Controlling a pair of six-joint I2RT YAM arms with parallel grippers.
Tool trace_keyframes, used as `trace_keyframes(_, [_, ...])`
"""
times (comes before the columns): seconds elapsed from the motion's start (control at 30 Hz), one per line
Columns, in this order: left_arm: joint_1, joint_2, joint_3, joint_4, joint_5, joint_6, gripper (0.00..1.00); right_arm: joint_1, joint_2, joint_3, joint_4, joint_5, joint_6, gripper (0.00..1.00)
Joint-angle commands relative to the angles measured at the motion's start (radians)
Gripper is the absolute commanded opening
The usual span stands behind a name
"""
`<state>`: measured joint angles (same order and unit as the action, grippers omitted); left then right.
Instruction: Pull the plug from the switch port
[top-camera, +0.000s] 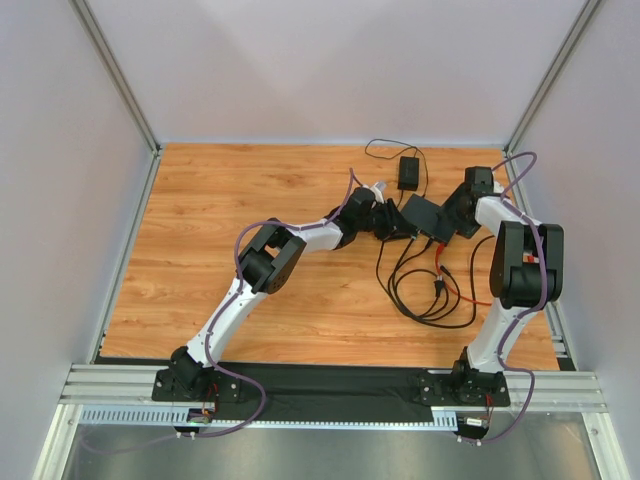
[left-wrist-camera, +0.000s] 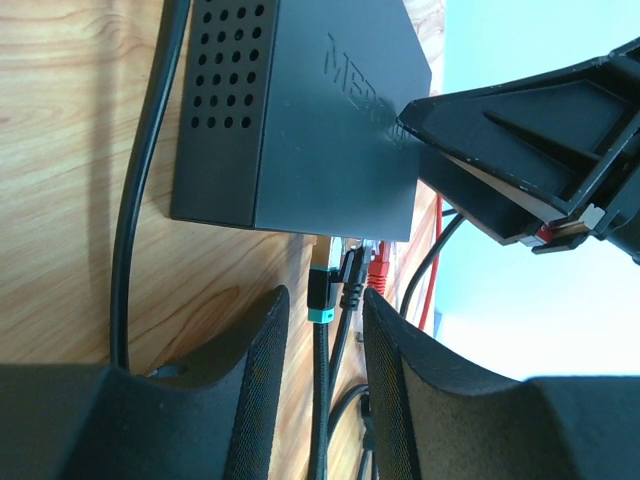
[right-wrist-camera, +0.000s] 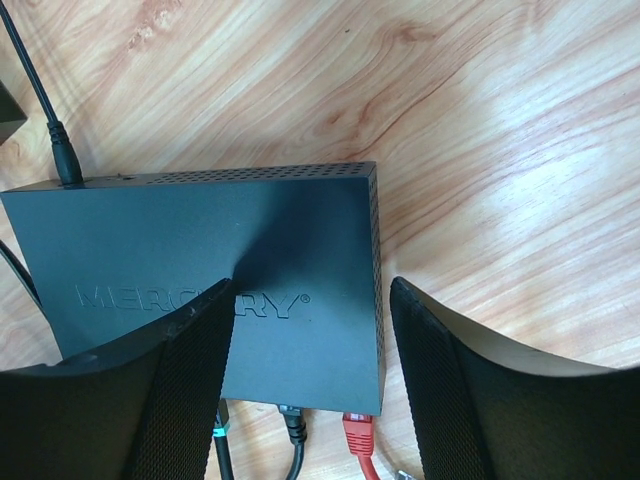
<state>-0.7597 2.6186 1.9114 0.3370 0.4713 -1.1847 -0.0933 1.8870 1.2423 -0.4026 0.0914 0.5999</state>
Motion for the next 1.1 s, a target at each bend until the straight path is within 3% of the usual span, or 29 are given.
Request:
trace_keyframes(0.0, [-0.007, 0.02, 0.041, -0.073, -0.011, -0.012, 0.44, -0.005, 0.047, 0.0, 0.011, -0.01, 0.02, 0.65])
trace_keyframes(1.07, [-0.023, 0.081, -0.003, 0.036, -0.163, -0.309, 0.44, -0.029, 0.081, -0.004, 0.042, -0.113, 0.04, 0.6])
